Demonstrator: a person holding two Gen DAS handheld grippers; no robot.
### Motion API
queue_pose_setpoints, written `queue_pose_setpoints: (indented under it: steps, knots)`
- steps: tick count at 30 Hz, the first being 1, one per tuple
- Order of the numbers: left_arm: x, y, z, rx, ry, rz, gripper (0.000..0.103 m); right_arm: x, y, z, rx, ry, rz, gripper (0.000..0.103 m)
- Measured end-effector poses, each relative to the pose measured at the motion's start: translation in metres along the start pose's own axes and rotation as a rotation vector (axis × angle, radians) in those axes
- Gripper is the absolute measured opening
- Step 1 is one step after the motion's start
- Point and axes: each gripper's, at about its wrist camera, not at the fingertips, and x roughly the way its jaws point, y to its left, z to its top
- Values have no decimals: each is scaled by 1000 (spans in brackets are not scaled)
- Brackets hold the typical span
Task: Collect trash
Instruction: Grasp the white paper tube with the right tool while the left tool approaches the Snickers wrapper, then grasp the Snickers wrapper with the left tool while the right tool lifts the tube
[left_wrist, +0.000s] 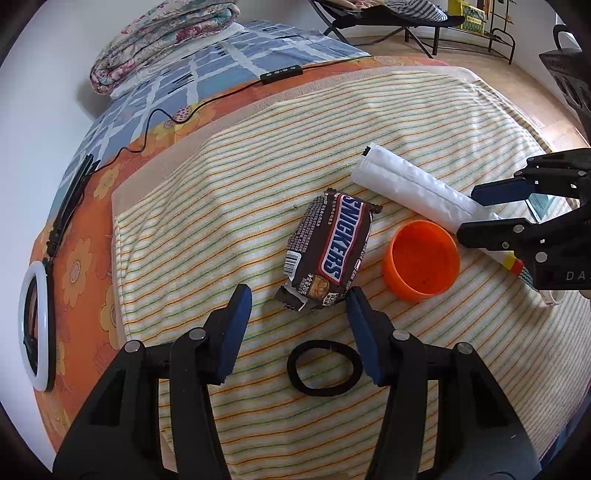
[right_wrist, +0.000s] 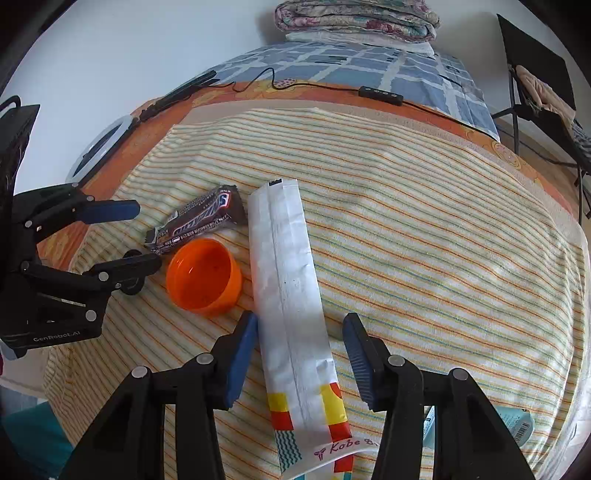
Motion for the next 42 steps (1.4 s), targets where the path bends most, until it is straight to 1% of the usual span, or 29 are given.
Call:
queue_pose_setpoints:
  steps: [4, 5, 8, 9, 10, 12, 13, 14, 15, 18, 21, 22, 23, 24, 25, 26, 28, 30, 31, 33, 34, 36, 38, 40, 42]
  knots:
    - [9, 2, 9, -1, 5, -6, 56, 5, -8, 7, 38, 1, 20, 49]
    - [12, 1, 11, 5, 7, -5, 56, 5, -8, 8, 42, 2, 29, 51]
    - [17, 0, 16, 6, 2, -6, 54, 8, -2, 9, 15, 8, 16, 53]
    - [18, 0, 18, 0, -1, -12, 44, 9, -1, 11, 2, 8, 0, 52]
    - [19, 1, 19, -8, 1, -21, 38, 10, 0, 12, -9, 11, -17, 49]
    - [20, 2, 21, -21, 1, -37, 16, 12, 2, 14, -26, 4, -54, 36]
    - [21, 2, 22, -23, 1, -43, 11, 12, 1, 15, -23, 1, -54, 35]
    - [21, 2, 22, -27, 1, -48, 7, 12, -1, 17, -9, -3, -43, 31]
    - [20, 3, 22, -31, 0, -50, 7, 11, -4, 18, 10, -10, -30, 26]
    - [17, 1, 20, -17, -13, -46, 6, 8, -16, 22, 87, -45, 46, 18]
    - [12, 0, 15, 12, -13, -30, 7, 2, -25, 21, 165, -100, 120, 18]
    - [11, 2, 14, 9, -3, -28, 9, 0, -27, 21, 179, -113, 128, 18]
    - [9, 4, 12, 0, 0, -26, 19, -2, -28, 20, 188, -128, 137, 18]
    - [6, 7, 12, -10, -10, -28, 33, -6, -29, 20, 200, -150, 145, 18]
    - [3, 10, 11, -18, -19, -31, 39, -9, -32, 19, 213, -176, 158, 18]
    - [0, 12, 12, -24, -28, -29, 43, -12, -33, 19, 227, -193, 166, 18]
    - [-5, 13, 16, -34, -43, -38, 43, -17, -37, 19, 246, -216, 183, 18]
    - [-9, 13, 23, -40, -60, -47, 43, -20, -38, 20, 249, -229, 177, 18]
    - [-9, 11, 27, -43, -61, -54, 44, -23, -39, 20, 251, -252, 192, 18]
    - [-3, 8, 35, -51, -49, -79, 45, -30, -39, 21, 245, -288, 195, 18]
    - [1, 8, 39, -65, -42, -88, 45, -33, -38, 22, 244, -308, 205, 18]
    - [15, 8, 48, -109, -14, -130, 45, -38, -38, 25, 240, -330, 197, 18]
    - [28, 9, 55, -158, 11, -169, 45, -42, -36, 26, 228, -338, 188, 18]
    - [39, 5, 60, -175, 28, -206, 45, -45, -37, 27, 218, -341, 178, 18]
    - [44, 1, 63, -173, 29, -203, 45, -47, -38, 25, 212, -344, 174, 18]
